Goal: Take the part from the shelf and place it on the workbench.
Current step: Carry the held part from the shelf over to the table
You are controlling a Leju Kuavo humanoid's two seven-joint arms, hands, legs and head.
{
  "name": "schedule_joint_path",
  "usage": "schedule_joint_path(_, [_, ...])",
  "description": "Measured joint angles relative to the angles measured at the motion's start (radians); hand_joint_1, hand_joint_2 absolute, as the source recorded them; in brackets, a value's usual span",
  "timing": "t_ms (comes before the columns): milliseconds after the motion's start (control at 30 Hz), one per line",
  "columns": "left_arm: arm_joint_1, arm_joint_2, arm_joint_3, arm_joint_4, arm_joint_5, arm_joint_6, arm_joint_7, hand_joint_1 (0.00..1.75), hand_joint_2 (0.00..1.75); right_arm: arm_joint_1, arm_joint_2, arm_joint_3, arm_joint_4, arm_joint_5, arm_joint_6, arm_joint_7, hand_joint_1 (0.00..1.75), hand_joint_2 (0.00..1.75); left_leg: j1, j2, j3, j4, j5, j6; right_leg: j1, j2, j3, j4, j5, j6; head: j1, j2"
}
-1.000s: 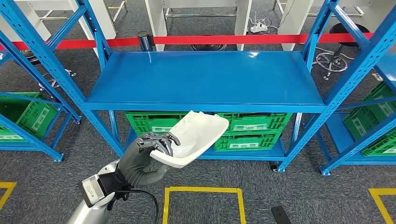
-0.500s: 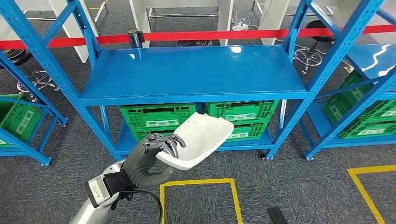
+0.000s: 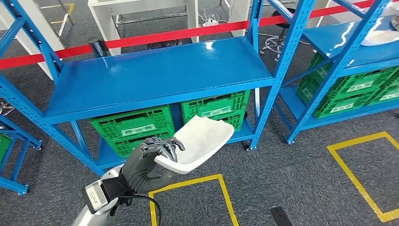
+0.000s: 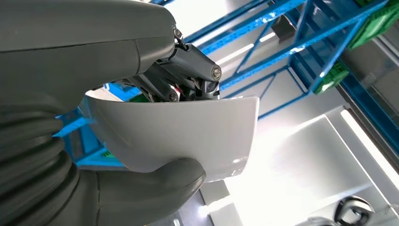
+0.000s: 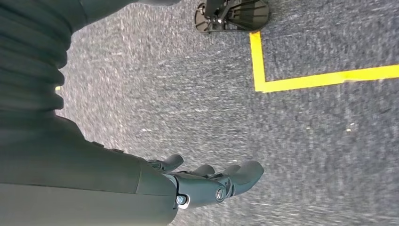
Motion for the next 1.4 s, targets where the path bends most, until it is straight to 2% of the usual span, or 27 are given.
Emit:
schedule_joint_path(67, [-0.002,0.0,0.0,0.001,-0.008,0.0,0.0,1.75,1.75,0.0,0.0,0.0,0.0,-0.002,-0.001,-0.002,0.0,1.75,0.004,-0.044,0.065,-0.141,0.059,0.005,0.0,0.025,-0.003,0.003,0.004,0.008,-0.001,0.0])
schedule_joint_path(133, [-0.003,0.0,-0.001,0.002,-0.02,0.003,0.0,1.75,1.75,-0.001,0.0,0.0,0.0,-0.002,-0.003,-0.006,0.0,1.75,0.004,-0.075,0.091,-0.205,0.073,0.011,-0.002,0.046,-0.013,0.002,0.012,0.022,-0.002,0.0])
schedule_joint_path(200, [-0.005,-0.002,-0.001,0.003,-0.035,0.011,0.0,1.75,1.75,0.002,-0.001,0.0,0.0,-0.002,-0.004,-0.007,0.0,1.75,0.001,-0.06,0.089,-0.209,0.079,0.022,-0.006,0.067,-0.021,-0.004,0.023,0.039,-0.001,0.0])
schedule_joint_path(233, [-0.006,-0.005,-0.001,0.003,-0.044,0.018,0.0,1.75,1.75,0.004,-0.001,0.0,0.0,-0.002,-0.004,-0.006,0.0,1.75,0.001,-0.048,0.089,-0.213,0.083,0.029,-0.006,0.064,-0.027,0.002,0.023,0.045,-0.001,0.0])
schedule_joint_path(300, [-0.009,-0.012,-0.002,0.003,-0.059,0.039,0.0,1.75,1.75,0.003,0.0,0.0,0.001,-0.002,-0.004,-0.002,0.0,1.75,0.005,-0.019,0.088,-0.221,0.091,0.043,-0.001,0.02,-0.057,0.06,-0.011,0.052,0.008,0.0])
schedule_joint_path(367, [-0.009,-0.019,-0.002,0.005,-0.066,0.066,0.0,1.75,1.75,-0.001,0.0,0.0,0.001,-0.002,-0.004,0.001,0.0,1.75,0.0,0.01,0.084,-0.221,0.093,0.05,0.002,-0.033,-0.116,0.185,-0.079,0.055,0.017,0.0])
schedule_joint_path(433, [-0.007,-0.027,-0.002,0.006,-0.066,0.09,0.0,1.75,1.75,0.002,0.001,0.0,0.001,-0.003,-0.008,0.0,0.0,1.75,-0.003,0.039,0.079,-0.219,0.094,0.052,0.002,-0.048,-0.15,0.273,-0.113,0.058,0.019,0.0])
schedule_joint_path(467, [-0.007,-0.032,-0.001,0.006,-0.063,0.099,0.0,1.75,1.75,0.005,0.001,0.0,0.001,-0.003,-0.01,0.0,0.0,1.75,-0.004,0.053,0.077,-0.217,0.093,0.052,0.002,-0.052,-0.14,0.265,-0.104,0.058,0.02,0.0])
schedule_joint_path(500, [-0.007,-0.037,-0.001,0.006,-0.056,0.105,0.0,1.75,1.75,0.007,0.001,0.0,0.001,-0.003,-0.012,-0.002,0.0,1.75,-0.004,0.066,0.076,-0.215,0.093,0.051,0.002,-0.058,-0.11,0.218,-0.08,0.057,0.021,0.0])
schedule_joint_path(567, [-0.008,-0.046,-0.001,0.005,-0.039,0.112,0.0,1.75,1.75,0.007,0.001,0.0,0.001,-0.001,-0.013,-0.004,0.0,1.75,-0.007,0.089,0.076,-0.21,0.089,0.046,0.005,-0.093,-0.025,0.079,-0.032,0.049,0.023,0.0])
schedule_joint_path(600, [-0.009,-0.049,-0.001,0.001,-0.03,0.116,0.0,1.75,1.75,0.005,0.002,0.0,0.0,0.001,-0.013,-0.004,0.0,1.75,-0.009,0.099,0.076,-0.208,0.086,0.041,0.008,-0.107,0.002,0.03,-0.02,0.042,0.023,0.0])
schedule_joint_path(633, [-0.01,-0.051,-0.001,-0.006,-0.022,0.12,0.0,1.75,1.75,0.004,0.002,0.001,0.0,0.004,-0.012,-0.003,0.0,1.75,-0.011,0.107,0.077,-0.207,0.084,0.036,0.011,-0.115,0.014,0.005,-0.016,0.035,0.023,0.0])
schedule_joint_path(700, [-0.011,-0.051,-0.001,-0.02,-0.01,0.134,0.0,1.75,1.75,0.003,0.002,0.001,0.0,0.009,-0.011,0.002,0.0,1.75,-0.013,0.124,0.082,-0.211,0.083,0.026,0.013,-0.1,0.01,0.0,-0.015,0.021,0.022,0.0])
schedule_joint_path(733, [-0.01,-0.051,-0.001,-0.025,-0.007,0.141,-0.001,1.75,1.75,0.004,0.002,0.001,0.0,0.01,-0.011,0.004,0.0,1.75,-0.012,0.12,0.083,-0.21,0.081,0.019,0.011,-0.091,0.01,-0.003,-0.012,0.015,0.022,0.0])
schedule_joint_path(800, [-0.01,-0.046,-0.003,-0.03,-0.01,0.156,-0.001,1.75,1.75,0.003,0.002,0.001,0.0,0.011,-0.01,0.005,0.0,1.75,-0.01,0.073,0.067,-0.167,0.048,0.007,0.003,-0.073,0.009,-0.01,-0.004,0.004,0.019,0.0])
schedule_joint_path(867, [-0.007,-0.035,-0.008,-0.032,-0.012,0.165,0.0,1.75,1.75,0.001,0.003,0.002,0.0,0.011,-0.01,0.002,0.0,1.75,-0.006,0.02,0.014,-0.045,-0.021,-0.001,0.0,-0.052,0.005,-0.011,0.001,-0.002,0.014,0.0])
schedule_joint_path(933, [-0.005,-0.027,-0.014,-0.026,-0.008,0.156,0.0,1.75,1.75,0.002,0.003,0.001,0.0,0.01,-0.01,0.001,0.0,1.75,-0.004,0.009,-0.037,0.067,-0.062,-0.004,0.0,-0.028,0.002,-0.01,0.003,-0.003,0.01,0.0])
schedule_joint_path(967, [-0.004,-0.025,-0.018,-0.022,-0.001,0.145,0.0,1.75,1.75,0.003,0.003,0.001,0.0,0.01,-0.011,0.001,0.0,1.75,-0.003,0.008,-0.04,0.073,-0.053,-0.004,0.0,-0.014,0.001,-0.01,0.004,-0.002,0.01,0.0])
schedule_joint_path(1033, [-0.005,-0.024,-0.021,-0.014,0.025,0.111,0.0,1.75,1.75,0.004,0.004,0.001,0.0,0.011,-0.011,0.0,0.0,1.75,0.002,-0.007,0.009,-0.03,0.015,-0.002,-0.002,0.016,0.001,-0.008,0.006,0.002,0.008,0.0])
schedule_joint_path(1067, [-0.006,-0.024,-0.021,-0.012,0.042,0.087,0.0,1.75,1.75,0.004,0.004,0.001,0.0,0.011,-0.01,0.0,0.0,1.75,0.006,-0.034,0.044,-0.104,0.047,-0.001,-0.003,0.03,-0.001,-0.007,0.007,0.006,0.007,0.0])
schedule_joint_path(1100, [-0.009,-0.024,-0.022,-0.008,0.063,0.058,0.0,1.75,1.75,0.003,0.004,0.001,0.0,0.012,-0.01,0.0,0.0,1.75,0.008,-0.059,0.069,-0.163,0.068,0.001,-0.003,0.043,-0.004,-0.005,0.008,0.012,0.006,0.0])
schedule_joint_path(1167, [-0.017,-0.025,-0.023,0.004,0.102,0.001,0.0,1.75,1.75,0.001,0.005,0.001,0.0,0.012,-0.01,0.0,0.0,1.75,0.008,-0.086,0.086,-0.21,0.076,0.007,-0.006,0.066,-0.015,-0.005,0.015,0.028,0.005,0.0])
schedule_joint_path(1233, [-0.026,-0.032,-0.024,0.016,0.125,-0.027,0.001,1.75,1.75,0.004,0.005,0.001,0.0,0.012,-0.01,0.001,0.0,1.75,0.006,-0.063,0.086,-0.214,0.082,0.019,-0.011,0.084,-0.023,-0.01,0.024,0.044,0.006,0.0])
schedule_joint_path(1267, [-0.03,-0.038,-0.024,0.02,0.127,-0.029,0.001,1.75,1.75,0.005,0.005,0.001,0.001,0.012,-0.01,0.001,0.0,1.75,0.007,-0.05,0.086,-0.217,0.085,0.027,-0.01,0.073,-0.029,-0.003,0.02,0.048,0.008,0.0])
schedule_joint_path(1333, [-0.037,-0.046,-0.024,0.029,0.117,-0.024,0.002,1.75,1.75,0.003,0.006,0.001,0.001,0.012,-0.01,0.0,0.0,1.75,0.009,-0.019,0.087,-0.222,0.089,0.039,-0.004,0.014,-0.065,0.068,-0.02,0.053,0.017,0.0])
schedule_joint_path(1367, [-0.039,-0.048,-0.024,0.036,0.112,-0.026,0.004,1.75,1.75,0.002,0.007,0.001,0.001,0.012,-0.01,0.0,0.0,1.75,0.006,-0.003,0.087,-0.222,0.088,0.043,-0.001,-0.019,-0.097,0.135,-0.053,0.055,0.022,0.0])
schedule_joint_path(1400, [-0.041,-0.047,-0.025,0.046,0.11,-0.035,0.008,1.75,1.75,0.001,0.007,0.001,0.001,0.012,-0.01,-0.001,0.0,1.75,0.003,0.014,0.086,-0.222,0.088,0.045,0.0,-0.038,-0.131,0.206,-0.083,0.056,0.024,0.0])
